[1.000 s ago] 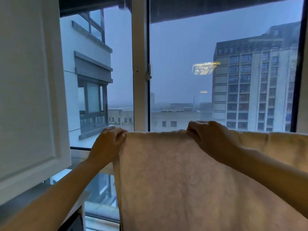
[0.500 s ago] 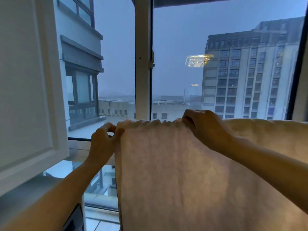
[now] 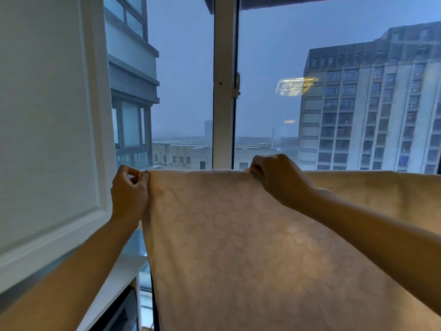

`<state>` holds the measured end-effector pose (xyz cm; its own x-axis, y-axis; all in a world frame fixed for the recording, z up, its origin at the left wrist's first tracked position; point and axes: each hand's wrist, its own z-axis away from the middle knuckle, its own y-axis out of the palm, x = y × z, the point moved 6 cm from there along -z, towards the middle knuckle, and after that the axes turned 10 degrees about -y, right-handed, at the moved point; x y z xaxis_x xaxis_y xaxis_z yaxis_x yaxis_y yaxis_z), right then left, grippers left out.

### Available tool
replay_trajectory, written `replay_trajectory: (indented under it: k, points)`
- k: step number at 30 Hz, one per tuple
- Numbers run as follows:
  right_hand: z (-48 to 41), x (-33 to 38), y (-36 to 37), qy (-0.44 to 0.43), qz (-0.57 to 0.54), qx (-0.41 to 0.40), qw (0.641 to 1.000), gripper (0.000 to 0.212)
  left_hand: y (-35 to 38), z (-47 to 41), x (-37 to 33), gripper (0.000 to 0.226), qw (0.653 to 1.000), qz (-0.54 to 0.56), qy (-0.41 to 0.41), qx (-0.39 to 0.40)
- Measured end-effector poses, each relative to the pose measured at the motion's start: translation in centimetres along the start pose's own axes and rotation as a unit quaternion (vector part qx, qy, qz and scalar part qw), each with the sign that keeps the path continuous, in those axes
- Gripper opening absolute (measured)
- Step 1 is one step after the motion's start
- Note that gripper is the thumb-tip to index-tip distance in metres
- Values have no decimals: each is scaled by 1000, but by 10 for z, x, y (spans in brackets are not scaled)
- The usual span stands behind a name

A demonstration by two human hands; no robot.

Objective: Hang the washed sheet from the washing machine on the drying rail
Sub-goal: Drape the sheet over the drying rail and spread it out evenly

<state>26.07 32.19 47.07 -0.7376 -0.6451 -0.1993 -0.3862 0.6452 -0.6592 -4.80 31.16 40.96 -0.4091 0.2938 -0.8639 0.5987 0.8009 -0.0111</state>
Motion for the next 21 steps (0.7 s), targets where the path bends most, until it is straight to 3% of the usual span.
replay_trajectory:
  k: [8, 13, 18, 21]
  points:
    - [-29, 30, 17, -17, 4, -5, 1000, 23, -45, 0, 25, 21, 997, -78, -14, -8]
    - [-42, 47, 21, -28, 14, -15, 999, 20, -52, 5, 43, 38, 987, -153, -24, 38]
    - [-42, 52, 28, -44, 10, -2, 999, 22, -49, 10, 51, 10, 971, -224, 15, 83]
    - [-36, 51, 30, -54, 1, 30, 998, 26, -40, 13, 67, 14, 926, -359, 13, 113]
